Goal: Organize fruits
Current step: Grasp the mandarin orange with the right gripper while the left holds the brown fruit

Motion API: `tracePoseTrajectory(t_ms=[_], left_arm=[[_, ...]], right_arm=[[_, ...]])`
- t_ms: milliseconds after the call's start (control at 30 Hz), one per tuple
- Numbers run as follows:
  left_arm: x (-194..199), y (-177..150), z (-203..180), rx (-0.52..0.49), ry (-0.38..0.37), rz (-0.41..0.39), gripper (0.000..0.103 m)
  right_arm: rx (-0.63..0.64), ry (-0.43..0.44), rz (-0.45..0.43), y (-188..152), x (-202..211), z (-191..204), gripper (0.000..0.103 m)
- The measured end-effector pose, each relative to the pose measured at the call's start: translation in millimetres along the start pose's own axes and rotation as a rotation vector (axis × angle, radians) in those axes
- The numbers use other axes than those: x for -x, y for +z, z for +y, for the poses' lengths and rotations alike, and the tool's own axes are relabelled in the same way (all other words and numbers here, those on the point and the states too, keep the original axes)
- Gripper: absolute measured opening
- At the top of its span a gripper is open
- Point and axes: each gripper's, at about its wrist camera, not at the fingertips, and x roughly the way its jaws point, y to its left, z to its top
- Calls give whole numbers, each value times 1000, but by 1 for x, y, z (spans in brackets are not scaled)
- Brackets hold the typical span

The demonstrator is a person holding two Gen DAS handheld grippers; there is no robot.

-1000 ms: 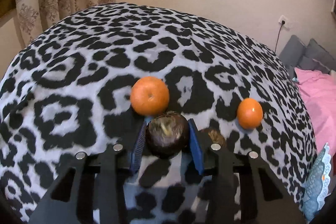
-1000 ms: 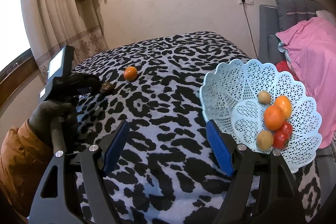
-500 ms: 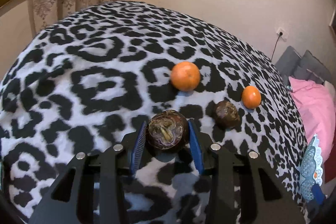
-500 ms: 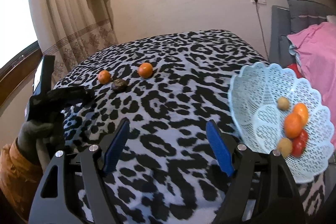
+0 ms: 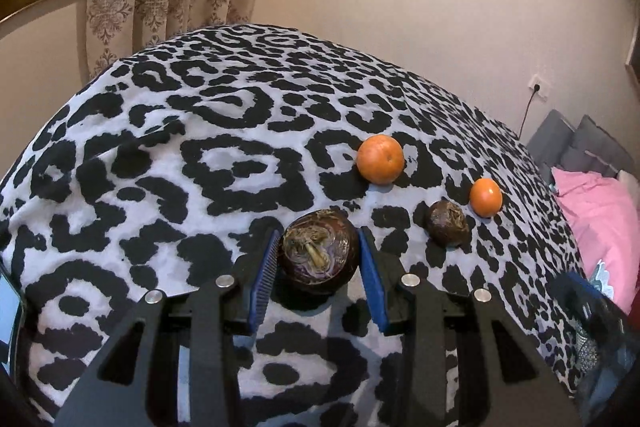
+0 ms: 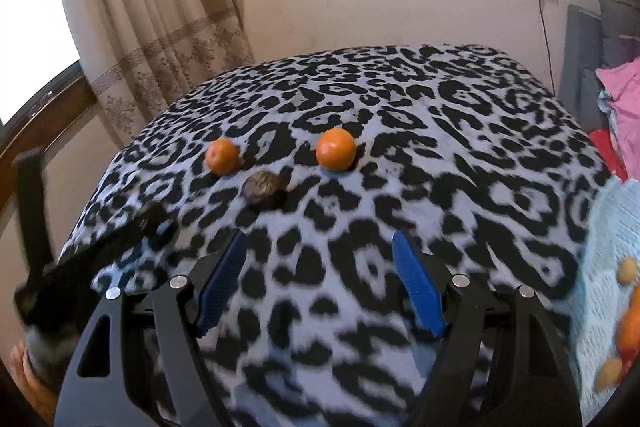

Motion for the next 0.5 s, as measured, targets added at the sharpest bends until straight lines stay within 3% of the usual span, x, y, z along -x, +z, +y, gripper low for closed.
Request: tracePoseTrajectory(t_ms=[300, 500], left_arm=[[2, -2, 0, 2, -4, -14, 40], [4, -3, -2, -2, -6, -14, 40]], right_arm=[[-39, -67, 46, 59, -74, -9, 77], [-34, -121, 88, 75, -115, -13, 72]])
